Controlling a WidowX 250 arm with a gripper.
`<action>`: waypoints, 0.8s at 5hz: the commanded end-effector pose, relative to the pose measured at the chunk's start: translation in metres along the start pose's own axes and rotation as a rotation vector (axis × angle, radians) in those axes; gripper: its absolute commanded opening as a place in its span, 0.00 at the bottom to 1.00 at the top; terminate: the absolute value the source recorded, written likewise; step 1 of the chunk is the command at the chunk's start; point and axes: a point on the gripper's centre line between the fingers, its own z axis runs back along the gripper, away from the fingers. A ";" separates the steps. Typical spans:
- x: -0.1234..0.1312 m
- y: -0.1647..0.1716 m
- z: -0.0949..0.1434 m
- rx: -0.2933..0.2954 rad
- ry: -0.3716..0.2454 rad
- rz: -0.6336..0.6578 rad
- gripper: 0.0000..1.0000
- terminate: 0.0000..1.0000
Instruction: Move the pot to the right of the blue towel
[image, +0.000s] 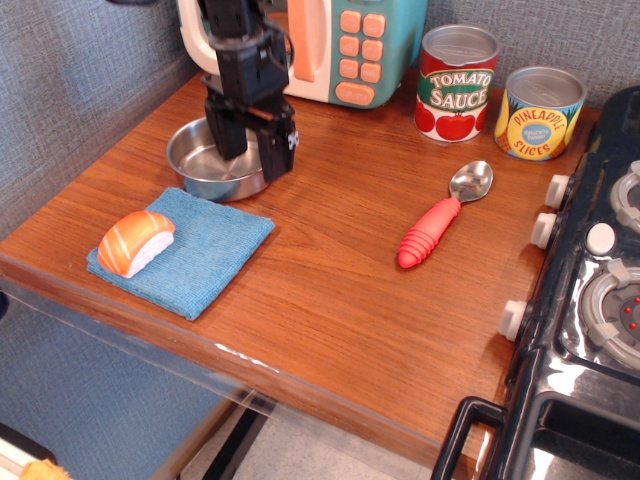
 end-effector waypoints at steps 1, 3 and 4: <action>0.003 -0.017 -0.002 0.044 -0.019 -0.034 0.00 0.00; 0.005 -0.023 0.005 0.083 -0.020 -0.061 0.00 0.00; 0.010 -0.021 0.020 0.100 -0.060 -0.042 0.00 0.00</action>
